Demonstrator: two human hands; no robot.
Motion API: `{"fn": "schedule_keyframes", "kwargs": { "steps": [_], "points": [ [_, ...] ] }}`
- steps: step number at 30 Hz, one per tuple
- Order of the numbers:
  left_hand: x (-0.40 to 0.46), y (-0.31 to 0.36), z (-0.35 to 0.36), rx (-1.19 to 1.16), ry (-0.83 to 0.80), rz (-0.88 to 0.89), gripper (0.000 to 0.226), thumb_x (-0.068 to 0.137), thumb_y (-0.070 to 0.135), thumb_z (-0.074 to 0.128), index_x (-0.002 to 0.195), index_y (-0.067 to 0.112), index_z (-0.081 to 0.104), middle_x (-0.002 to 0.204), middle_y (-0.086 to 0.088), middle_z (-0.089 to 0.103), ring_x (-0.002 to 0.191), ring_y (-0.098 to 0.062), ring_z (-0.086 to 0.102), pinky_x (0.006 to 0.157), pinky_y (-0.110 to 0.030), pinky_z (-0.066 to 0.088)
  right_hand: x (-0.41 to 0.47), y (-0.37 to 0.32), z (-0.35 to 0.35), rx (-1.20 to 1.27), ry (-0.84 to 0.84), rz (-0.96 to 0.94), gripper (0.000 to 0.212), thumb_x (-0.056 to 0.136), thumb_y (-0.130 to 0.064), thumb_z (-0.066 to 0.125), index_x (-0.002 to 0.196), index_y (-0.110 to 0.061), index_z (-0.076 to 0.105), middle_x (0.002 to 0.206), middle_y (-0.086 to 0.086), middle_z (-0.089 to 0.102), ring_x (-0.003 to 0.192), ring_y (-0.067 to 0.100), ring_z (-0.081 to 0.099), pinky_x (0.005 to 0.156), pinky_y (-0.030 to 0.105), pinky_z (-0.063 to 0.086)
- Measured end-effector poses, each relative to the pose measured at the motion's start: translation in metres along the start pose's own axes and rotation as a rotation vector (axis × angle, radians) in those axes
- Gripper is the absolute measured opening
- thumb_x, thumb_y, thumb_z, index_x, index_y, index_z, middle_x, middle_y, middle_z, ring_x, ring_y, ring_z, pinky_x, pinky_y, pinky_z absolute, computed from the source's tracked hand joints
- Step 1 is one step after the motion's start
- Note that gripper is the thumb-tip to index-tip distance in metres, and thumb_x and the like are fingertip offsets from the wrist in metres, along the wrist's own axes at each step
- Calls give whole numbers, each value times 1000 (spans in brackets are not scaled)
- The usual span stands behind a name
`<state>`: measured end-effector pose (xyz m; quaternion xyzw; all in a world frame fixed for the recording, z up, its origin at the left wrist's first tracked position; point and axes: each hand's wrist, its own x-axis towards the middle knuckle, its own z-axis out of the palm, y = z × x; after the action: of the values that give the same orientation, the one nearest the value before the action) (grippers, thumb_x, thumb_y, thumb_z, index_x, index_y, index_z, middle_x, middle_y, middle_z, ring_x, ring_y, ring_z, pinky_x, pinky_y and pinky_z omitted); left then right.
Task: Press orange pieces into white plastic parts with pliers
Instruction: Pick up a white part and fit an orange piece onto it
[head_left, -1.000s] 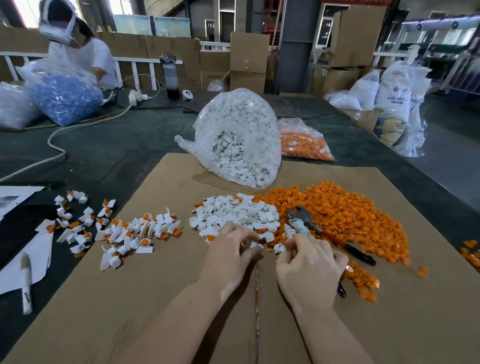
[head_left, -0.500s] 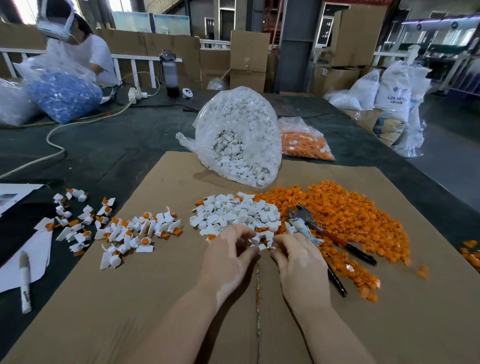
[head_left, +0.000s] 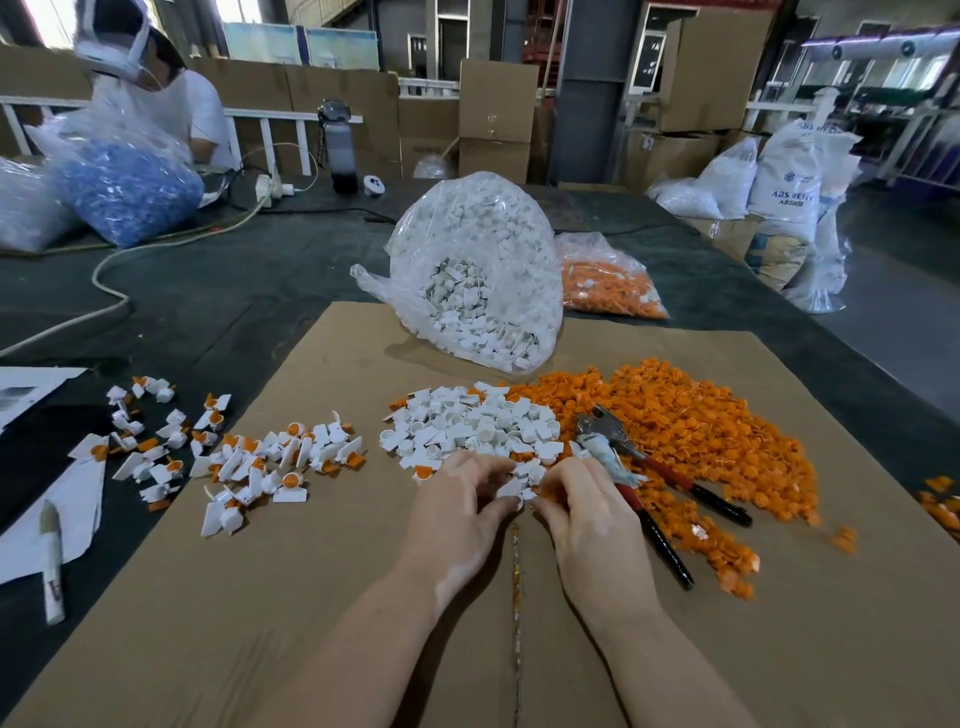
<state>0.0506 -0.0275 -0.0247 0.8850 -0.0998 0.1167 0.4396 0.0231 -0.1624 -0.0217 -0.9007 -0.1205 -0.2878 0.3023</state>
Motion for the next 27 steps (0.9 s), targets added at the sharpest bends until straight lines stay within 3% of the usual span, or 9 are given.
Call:
{"fn": "schedule_keyframes", "kwargs": {
  "steps": [3,7,11,18,22,24,27],
  "points": [
    [1,0,-1,44,-21,35,27,83,19,69,110,20,68,84,24,45,79,7,46,73,5,30,1,1,2,-17,2,-35,27,75,11,69,99,-2,65,92,7,61,80,19,62,70,25,49],
    [1,0,-2,36,-4,47,8,83,21,68,91,20,71,76,19,50,80,-2,47,69,-3,32,1,2,1,-66,30,-89,18,74,10,71,84,-4,67,85,7,61,77,21,60,68,28,47],
    [-1,0,-3,-60,-16,-35,4,83,24,68,86,24,66,75,16,56,73,3,51,62,-4,34,2,0,-2,-58,121,-65,12,73,2,75,81,-6,72,81,9,59,76,26,56,65,36,48],
    [0,1,-4,-165,-56,-105,16,86,20,65,76,30,57,67,13,57,62,2,50,58,-9,36,1,0,-3,231,56,72,6,82,-3,68,84,-9,67,73,-7,65,69,3,60,62,13,46],
    [-1,3,-6,-247,-97,-116,14,87,18,63,77,27,59,62,13,59,59,6,52,56,-7,36,3,0,-2,276,24,105,6,82,-5,69,81,-11,67,74,-8,64,72,5,60,64,20,49],
    [-2,4,-8,-308,-104,-133,13,87,16,63,78,24,60,59,13,59,57,7,53,56,-6,36,4,1,-2,225,20,83,9,80,-6,71,75,-11,65,72,-5,62,70,10,58,62,28,49],
    [-3,5,-10,-387,-97,-162,15,87,12,63,76,22,61,57,15,61,55,7,54,55,-6,37,3,0,-1,122,34,39,17,77,-9,74,67,-11,60,64,-4,56,62,14,52,59,30,44]
  ]
}}
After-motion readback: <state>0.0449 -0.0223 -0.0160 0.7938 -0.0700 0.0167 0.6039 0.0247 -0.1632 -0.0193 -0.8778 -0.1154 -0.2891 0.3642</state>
